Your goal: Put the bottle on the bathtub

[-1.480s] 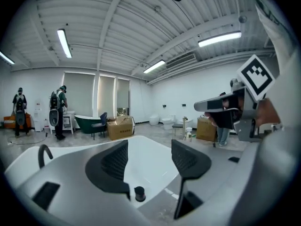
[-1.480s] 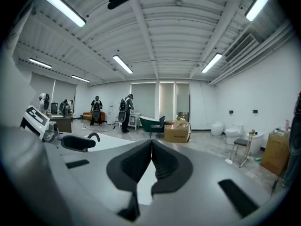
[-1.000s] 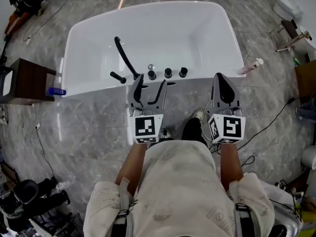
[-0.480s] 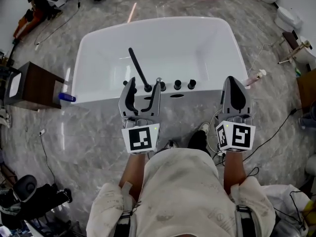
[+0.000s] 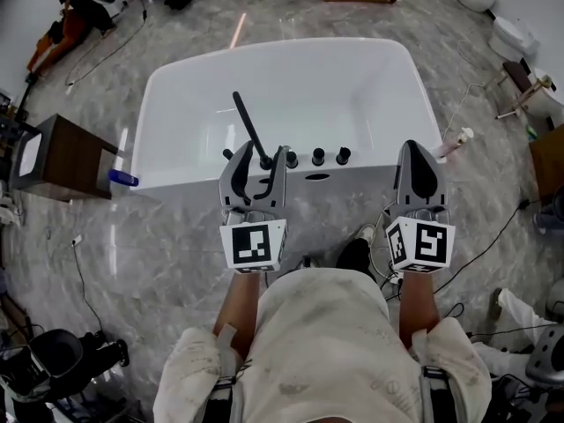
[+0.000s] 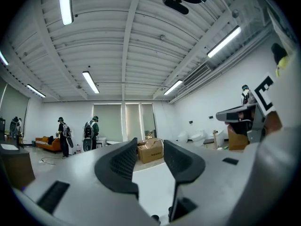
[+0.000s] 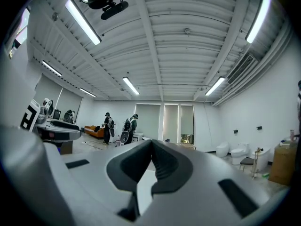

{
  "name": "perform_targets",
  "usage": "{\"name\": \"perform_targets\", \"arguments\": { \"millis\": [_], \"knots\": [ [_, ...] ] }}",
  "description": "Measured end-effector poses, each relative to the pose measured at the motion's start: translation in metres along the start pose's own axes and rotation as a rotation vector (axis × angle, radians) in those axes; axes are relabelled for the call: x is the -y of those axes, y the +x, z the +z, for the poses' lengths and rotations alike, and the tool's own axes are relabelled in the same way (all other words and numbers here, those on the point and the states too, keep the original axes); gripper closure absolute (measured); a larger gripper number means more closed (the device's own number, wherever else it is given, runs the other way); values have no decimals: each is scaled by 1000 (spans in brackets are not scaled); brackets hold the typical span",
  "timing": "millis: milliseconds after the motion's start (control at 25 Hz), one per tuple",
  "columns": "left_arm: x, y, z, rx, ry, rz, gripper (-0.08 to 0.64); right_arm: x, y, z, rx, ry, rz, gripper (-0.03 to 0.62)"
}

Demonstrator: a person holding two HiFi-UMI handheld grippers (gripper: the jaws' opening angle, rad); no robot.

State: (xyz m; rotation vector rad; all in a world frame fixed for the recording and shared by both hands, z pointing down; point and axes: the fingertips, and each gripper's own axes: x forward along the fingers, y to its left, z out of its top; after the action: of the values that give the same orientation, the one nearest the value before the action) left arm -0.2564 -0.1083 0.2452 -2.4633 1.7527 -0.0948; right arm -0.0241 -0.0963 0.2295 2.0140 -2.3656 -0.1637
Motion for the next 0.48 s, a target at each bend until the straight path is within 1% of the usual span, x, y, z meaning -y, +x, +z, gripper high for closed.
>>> {"name": "perform_targets", "arguments": {
  "millis": [120,240,320,480],
  "knots": [
    [5,-2,3,8,2,-7,417,0,-2,1,0,-2,-3,604],
    [9,-4,7,33,-13,-18,515,1,-3,3,-1,-2,-6,604],
    [14,-4,10,42,-9,-29,549,3,-3,3,-3,-2,-8,604],
    [19,-4,10,36,-22,-41,554,4,-5,3,-10,-11,0,604]
  ]
}}
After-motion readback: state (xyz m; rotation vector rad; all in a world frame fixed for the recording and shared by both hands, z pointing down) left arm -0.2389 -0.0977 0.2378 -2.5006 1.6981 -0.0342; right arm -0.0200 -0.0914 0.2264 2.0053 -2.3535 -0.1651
